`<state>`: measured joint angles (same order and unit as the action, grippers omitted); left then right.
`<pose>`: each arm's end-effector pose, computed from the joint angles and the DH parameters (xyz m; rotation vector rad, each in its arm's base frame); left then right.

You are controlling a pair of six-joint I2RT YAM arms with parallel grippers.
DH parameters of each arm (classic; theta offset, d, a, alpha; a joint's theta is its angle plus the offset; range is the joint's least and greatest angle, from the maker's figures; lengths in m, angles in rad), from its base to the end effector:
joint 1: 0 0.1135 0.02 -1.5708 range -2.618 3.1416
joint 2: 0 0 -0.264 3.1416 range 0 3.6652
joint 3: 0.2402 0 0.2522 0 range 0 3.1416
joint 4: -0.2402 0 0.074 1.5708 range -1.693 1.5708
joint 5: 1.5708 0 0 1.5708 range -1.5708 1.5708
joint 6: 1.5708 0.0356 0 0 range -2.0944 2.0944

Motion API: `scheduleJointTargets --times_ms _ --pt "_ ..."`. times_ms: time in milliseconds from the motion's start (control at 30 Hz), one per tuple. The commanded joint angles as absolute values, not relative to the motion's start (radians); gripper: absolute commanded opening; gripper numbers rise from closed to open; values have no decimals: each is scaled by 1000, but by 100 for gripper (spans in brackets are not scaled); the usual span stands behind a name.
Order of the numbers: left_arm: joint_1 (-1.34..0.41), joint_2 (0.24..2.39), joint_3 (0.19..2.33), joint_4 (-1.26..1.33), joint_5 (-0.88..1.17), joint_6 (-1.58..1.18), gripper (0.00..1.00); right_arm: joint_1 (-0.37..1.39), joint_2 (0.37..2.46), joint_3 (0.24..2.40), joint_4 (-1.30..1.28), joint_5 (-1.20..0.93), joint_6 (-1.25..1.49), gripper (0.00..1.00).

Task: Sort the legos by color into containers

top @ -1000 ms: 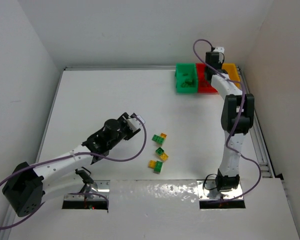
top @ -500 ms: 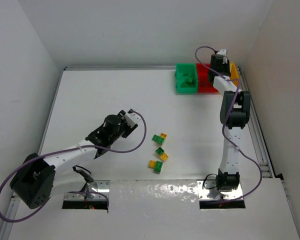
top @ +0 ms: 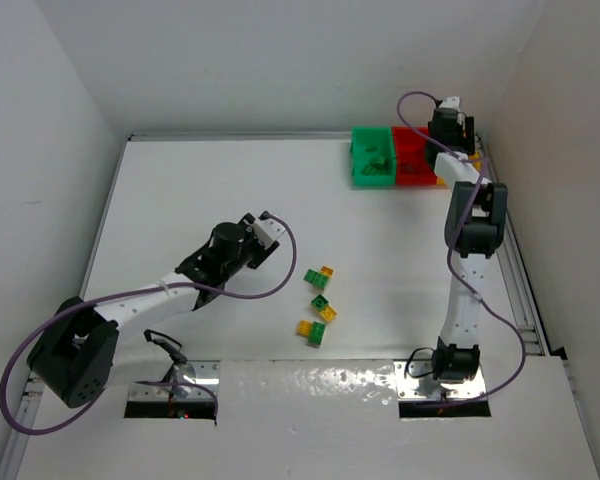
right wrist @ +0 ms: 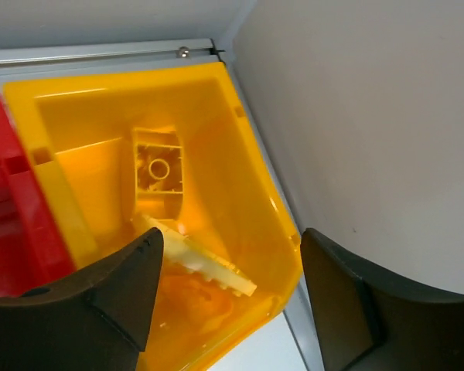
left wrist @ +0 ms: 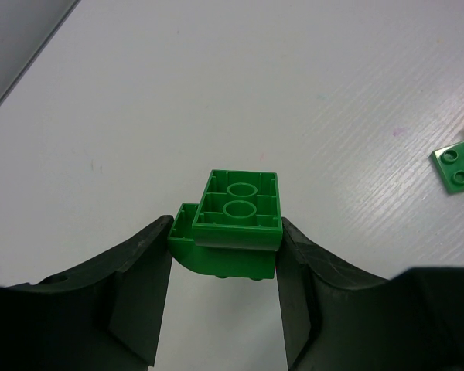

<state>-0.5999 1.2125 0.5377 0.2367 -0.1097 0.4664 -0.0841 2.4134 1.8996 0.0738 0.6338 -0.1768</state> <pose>0.2129 -0.1409 0.2081 0.9587 1.7622 0.0248 0.5490 -0.0674 0.1773 0.3175 1.9825 -0.8014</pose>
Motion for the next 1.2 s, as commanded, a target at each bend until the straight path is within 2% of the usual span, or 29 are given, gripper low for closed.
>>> scheduleJointTargets --times_ms 0,233,367,500,600,633,733,767,900,1033,1167 --pt "-588 1198 575 278 -89 460 0 -74 2329 1893 98 612 -149 71" --pt "-588 1175 575 285 -26 460 0 29 2181 1709 106 523 -124 76" --pt "-589 1158 581 296 37 462 0 90 2088 1663 23 465 -14 79" --pt "-589 1135 592 311 113 488 0 162 1939 1513 18 312 23 79" --pt "-588 1117 609 293 236 511 0 181 1765 1317 96 -31 -30 78" --pt "-586 1115 617 281 271 515 0 181 1722 1266 124 -304 -44 77" --pt "-583 1120 672 215 436 540 0 189 1580 1100 204 -745 -110 75" --pt "-583 1124 684 201 471 540 0 193 1556 1071 206 -793 -98 74" --pt "-583 1147 747 98 650 558 0 241 1473 1013 34 -891 -190 71" --pt "-584 1166 801 42 687 581 0 305 1405 989 -130 -885 -328 71" --pt "-584 1178 815 15 704 623 0 356 1355 974 -146 -884 -344 71"
